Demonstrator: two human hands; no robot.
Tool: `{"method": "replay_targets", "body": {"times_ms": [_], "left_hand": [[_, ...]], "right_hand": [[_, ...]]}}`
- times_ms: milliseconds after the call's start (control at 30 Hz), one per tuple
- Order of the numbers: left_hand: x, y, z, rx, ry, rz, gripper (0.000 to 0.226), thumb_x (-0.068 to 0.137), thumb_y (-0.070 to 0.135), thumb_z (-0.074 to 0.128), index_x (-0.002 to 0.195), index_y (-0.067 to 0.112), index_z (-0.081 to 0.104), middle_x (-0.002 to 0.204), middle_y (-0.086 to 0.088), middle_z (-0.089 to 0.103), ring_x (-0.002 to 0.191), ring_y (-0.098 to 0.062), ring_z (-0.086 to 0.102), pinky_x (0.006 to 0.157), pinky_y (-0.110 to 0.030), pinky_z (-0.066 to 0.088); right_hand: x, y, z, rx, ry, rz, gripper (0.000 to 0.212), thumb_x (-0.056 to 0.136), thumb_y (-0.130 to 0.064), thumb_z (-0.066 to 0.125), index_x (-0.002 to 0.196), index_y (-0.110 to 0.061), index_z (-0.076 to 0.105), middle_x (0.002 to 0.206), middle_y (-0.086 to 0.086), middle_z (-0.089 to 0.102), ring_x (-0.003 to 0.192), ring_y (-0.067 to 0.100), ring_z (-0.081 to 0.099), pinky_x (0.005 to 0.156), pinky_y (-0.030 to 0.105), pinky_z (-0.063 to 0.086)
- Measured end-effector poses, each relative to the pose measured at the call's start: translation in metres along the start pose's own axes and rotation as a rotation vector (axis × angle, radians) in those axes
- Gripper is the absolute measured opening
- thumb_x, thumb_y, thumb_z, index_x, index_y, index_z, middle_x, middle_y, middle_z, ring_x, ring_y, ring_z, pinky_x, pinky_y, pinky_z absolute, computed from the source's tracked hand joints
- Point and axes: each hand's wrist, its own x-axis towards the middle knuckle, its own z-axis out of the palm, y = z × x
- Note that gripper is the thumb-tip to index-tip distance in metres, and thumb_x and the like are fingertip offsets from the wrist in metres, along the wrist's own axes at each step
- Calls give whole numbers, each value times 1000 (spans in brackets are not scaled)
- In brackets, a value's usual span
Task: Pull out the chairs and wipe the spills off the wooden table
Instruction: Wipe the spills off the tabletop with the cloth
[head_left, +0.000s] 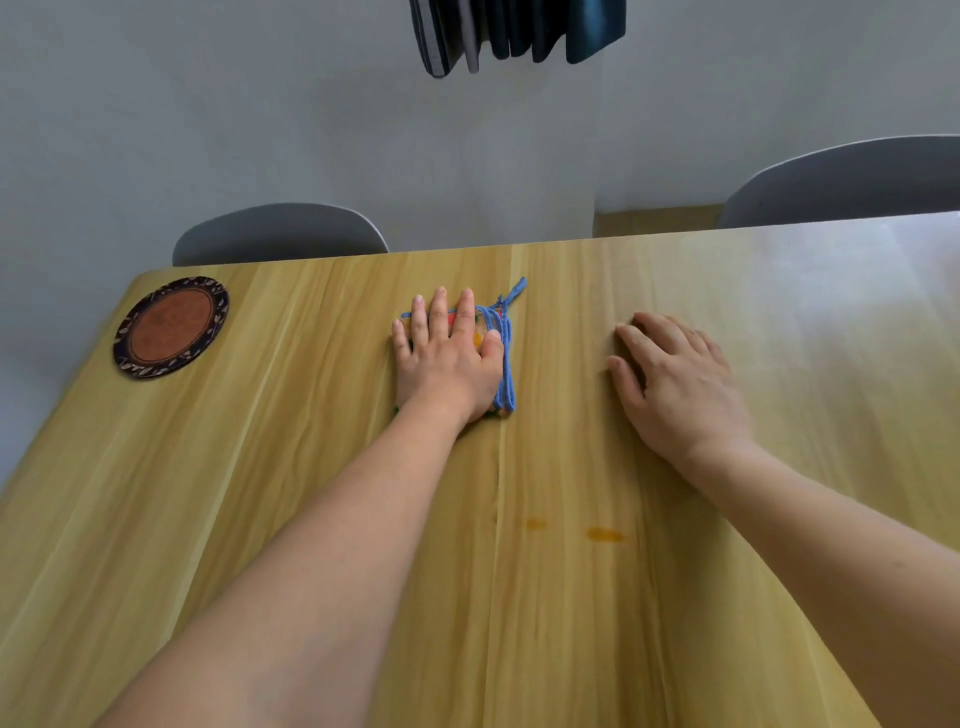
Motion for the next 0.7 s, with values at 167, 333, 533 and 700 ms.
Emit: {"method": "replay_targets", "body": {"times_ms": [167, 333, 533, 700], "left_hand": [[31, 6, -4, -1, 5, -8, 64, 100, 51, 18, 158, 30, -1, 166, 1, -8, 151, -21, -15, 121, -47, -10], [62, 12, -9, -13, 14, -1, 64, 100, 49, 19, 158, 30, 1, 166, 1, -5, 152, -21, -13, 121, -47, -10], [97, 18, -15, -18, 8, 21, 63, 99, 48, 19, 158, 31, 3, 167, 1, -2, 152, -22, -10, 121, -48, -7], [102, 19, -14, -5, 7, 30, 62, 100, 47, 17, 158, 30, 3, 166, 0, -1, 152, -22, -10, 121, -48, -8]], "right_hand": [[2, 1, 2, 5, -5, 99, 56, 100, -47, 29, 149, -21, 34, 159, 1, 23, 148, 20, 13, 122, 38, 5], [2, 0, 3, 9, 8, 172, 60, 99, -46, 25, 153, -20, 24, 161, 2, 15, 149, 19, 6, 122, 38, 0], [4, 0, 5, 3, -7, 191, 60, 99, -44, 24, 153, -17, 25, 161, 3, 17, 149, 19, 8, 122, 39, 1], [3, 0, 5, 2, -14, 188, 59, 100, -41, 23, 153, -16, 25, 161, 3, 16, 149, 19, 6, 122, 39, 0]]}}
